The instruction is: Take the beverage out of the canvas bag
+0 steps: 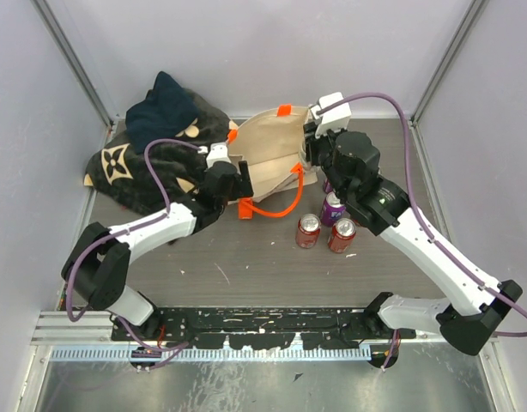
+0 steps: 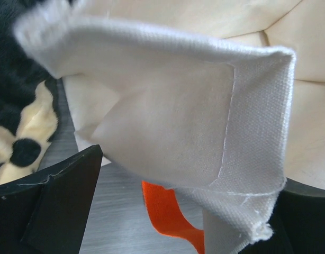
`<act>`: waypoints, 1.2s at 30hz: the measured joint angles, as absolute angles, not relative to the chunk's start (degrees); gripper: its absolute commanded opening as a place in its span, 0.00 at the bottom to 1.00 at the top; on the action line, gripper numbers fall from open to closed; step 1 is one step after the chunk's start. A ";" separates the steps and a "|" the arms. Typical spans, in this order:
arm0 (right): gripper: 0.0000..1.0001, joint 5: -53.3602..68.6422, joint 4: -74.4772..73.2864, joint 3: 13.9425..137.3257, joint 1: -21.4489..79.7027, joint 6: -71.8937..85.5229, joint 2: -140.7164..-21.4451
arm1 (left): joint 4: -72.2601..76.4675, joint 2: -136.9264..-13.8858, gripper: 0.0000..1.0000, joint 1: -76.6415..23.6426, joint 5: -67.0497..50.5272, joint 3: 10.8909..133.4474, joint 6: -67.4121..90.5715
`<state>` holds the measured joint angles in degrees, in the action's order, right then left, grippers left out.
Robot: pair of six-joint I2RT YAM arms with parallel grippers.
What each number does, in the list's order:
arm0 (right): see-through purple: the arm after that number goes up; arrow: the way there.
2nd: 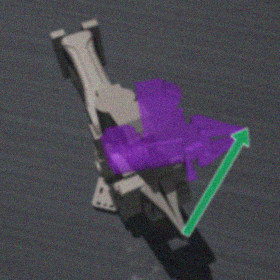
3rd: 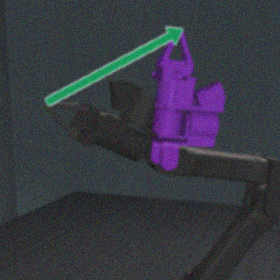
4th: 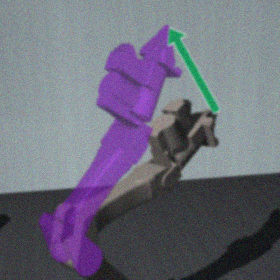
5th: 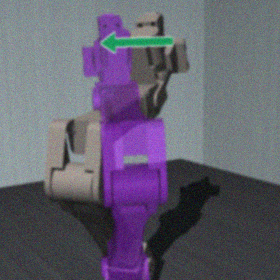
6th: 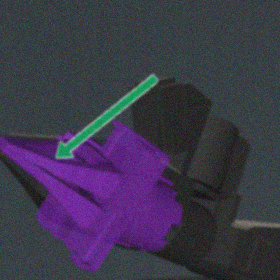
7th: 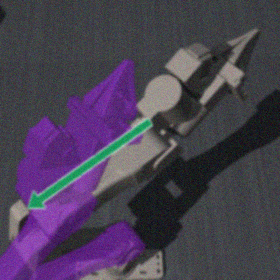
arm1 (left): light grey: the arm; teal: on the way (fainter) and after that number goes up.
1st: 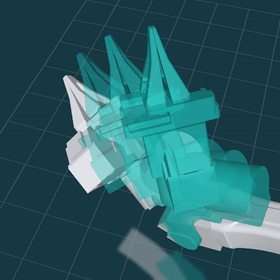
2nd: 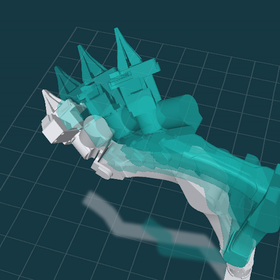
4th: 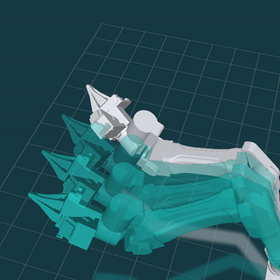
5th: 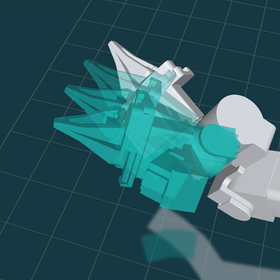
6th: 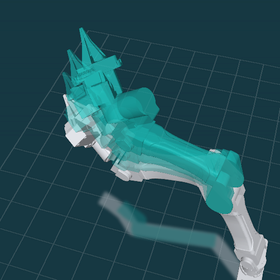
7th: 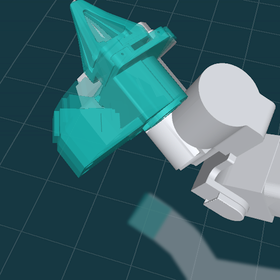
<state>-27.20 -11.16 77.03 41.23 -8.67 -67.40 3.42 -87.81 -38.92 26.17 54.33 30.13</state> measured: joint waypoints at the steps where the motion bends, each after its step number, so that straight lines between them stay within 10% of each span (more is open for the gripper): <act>1: 0.01 -27.38 -11.99 76.79 41.23 -8.40 -67.11 | 3.81 -88.36 0.98 -38.81 25.82 54.87 30.13; 36: 0.00 -16.29 -7.05 57.84 28.47 4.54 -74.52 | 5.65 -88.90 0.98 -34.00 22.48 62.63 30.13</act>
